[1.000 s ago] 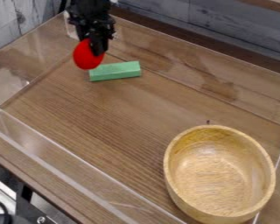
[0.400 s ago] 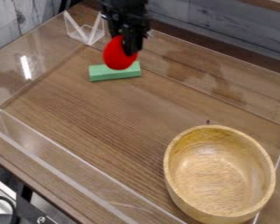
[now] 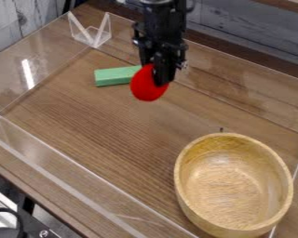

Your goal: Move the red object to the right side of the table

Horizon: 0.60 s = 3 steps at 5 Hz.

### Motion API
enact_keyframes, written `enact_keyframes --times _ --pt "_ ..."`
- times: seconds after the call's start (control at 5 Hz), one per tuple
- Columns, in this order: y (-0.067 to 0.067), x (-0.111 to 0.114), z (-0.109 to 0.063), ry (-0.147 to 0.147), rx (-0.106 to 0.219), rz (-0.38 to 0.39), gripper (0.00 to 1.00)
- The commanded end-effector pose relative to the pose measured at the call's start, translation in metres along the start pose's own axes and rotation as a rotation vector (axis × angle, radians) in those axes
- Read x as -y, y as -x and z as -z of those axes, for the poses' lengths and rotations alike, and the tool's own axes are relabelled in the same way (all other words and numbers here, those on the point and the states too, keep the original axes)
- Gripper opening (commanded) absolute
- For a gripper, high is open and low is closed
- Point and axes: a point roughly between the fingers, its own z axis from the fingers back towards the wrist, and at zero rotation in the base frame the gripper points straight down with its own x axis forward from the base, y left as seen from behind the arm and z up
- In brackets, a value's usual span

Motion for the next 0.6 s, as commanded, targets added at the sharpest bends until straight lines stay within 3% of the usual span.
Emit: enact_keyframes --times 0.0,0.2,0.4 --pt "-0.006 0.009 0.000 -0.022 0.047 -0.003 0.00" --pt "-0.005 0.016 0.010 -0.040 0.054 -0.028 0.00" --pt "-0.003 0.011 0.010 -0.080 0.080 -0.079 0.00"
